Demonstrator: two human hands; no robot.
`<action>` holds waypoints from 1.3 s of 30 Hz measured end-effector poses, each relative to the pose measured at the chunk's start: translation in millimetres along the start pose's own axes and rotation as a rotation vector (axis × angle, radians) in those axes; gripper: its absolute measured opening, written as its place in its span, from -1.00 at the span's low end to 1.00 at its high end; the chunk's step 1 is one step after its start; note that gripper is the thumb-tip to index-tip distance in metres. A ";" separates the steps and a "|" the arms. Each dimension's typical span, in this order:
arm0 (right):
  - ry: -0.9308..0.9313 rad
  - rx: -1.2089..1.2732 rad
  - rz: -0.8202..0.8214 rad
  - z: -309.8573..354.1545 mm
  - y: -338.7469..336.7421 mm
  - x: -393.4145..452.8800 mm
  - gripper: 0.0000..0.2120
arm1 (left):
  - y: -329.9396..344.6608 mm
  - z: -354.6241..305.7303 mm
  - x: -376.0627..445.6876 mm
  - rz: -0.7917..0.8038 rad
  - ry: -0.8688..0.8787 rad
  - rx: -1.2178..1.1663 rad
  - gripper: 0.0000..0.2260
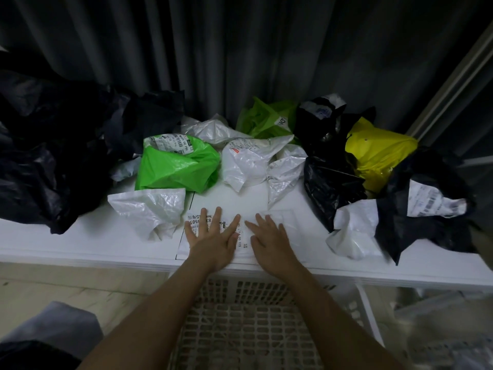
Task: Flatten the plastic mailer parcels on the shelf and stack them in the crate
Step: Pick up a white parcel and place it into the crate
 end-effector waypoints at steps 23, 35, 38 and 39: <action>0.418 0.416 -0.682 -24.7 -77.2 -38.7 -0.68 | -3.7 -0.9 -4.5 -0.080 -0.013 -0.148 -0.51; -0.432 -0.183 -0.751 13.4 -30.7 -34.7 -0.93 | -29.7 6.8 -30.6 -0.687 0.094 -0.930 -0.52; -0.472 -0.166 -0.552 2.6 1.8 -32.7 -0.91 | -25.6 10.0 -29.7 -0.658 0.151 -0.721 -0.45; -0.470 -0.139 -0.481 -0.4 8.0 -34.6 -0.91 | -22.9 8.3 -27.0 -0.601 0.169 -0.597 -0.40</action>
Point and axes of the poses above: each hand's wrist, its own x-axis towards the middle knuckle, its own y-axis out of the palm, z = x × y, the point moved 2 cm from there along x, towards the middle knuckle
